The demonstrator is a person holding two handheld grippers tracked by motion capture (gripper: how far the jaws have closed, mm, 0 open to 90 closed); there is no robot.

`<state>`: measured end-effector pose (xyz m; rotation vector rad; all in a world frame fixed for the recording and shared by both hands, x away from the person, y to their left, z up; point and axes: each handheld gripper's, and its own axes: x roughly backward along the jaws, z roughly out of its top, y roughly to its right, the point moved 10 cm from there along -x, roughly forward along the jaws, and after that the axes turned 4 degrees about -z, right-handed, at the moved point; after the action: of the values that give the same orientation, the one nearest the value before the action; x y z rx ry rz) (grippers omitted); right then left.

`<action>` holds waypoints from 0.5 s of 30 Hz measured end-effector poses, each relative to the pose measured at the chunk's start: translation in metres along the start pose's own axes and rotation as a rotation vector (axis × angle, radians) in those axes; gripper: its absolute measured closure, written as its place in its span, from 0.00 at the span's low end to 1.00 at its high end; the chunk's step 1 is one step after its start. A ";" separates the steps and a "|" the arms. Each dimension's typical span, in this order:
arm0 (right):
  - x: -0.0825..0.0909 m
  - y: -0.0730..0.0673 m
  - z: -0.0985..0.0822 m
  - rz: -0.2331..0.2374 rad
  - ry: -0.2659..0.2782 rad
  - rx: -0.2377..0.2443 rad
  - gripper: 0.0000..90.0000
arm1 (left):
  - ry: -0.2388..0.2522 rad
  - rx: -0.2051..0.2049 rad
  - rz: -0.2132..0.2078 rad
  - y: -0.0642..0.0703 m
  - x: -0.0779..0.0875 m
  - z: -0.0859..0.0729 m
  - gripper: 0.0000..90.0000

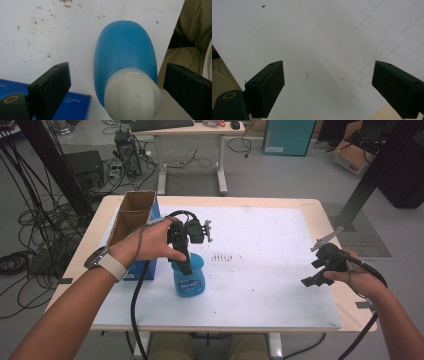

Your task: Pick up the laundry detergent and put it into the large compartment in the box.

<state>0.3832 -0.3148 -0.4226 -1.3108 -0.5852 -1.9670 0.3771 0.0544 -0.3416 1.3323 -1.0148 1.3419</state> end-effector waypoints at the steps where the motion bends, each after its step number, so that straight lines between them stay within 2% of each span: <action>1: 0.000 0.000 0.000 0.000 0.001 -0.002 0.12 | -0.002 0.000 0.000 0.000 -0.001 0.000 0.09; 15: -0.002 0.000 0.000 0.003 -0.001 -0.004 0.12 | -0.020 -0.008 0.017 0.000 -0.008 0.000 0.09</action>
<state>0.3833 -0.3143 -0.4247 -1.3145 -0.5805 -1.9663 0.3764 0.0535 -0.3493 1.3364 -1.0457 1.3382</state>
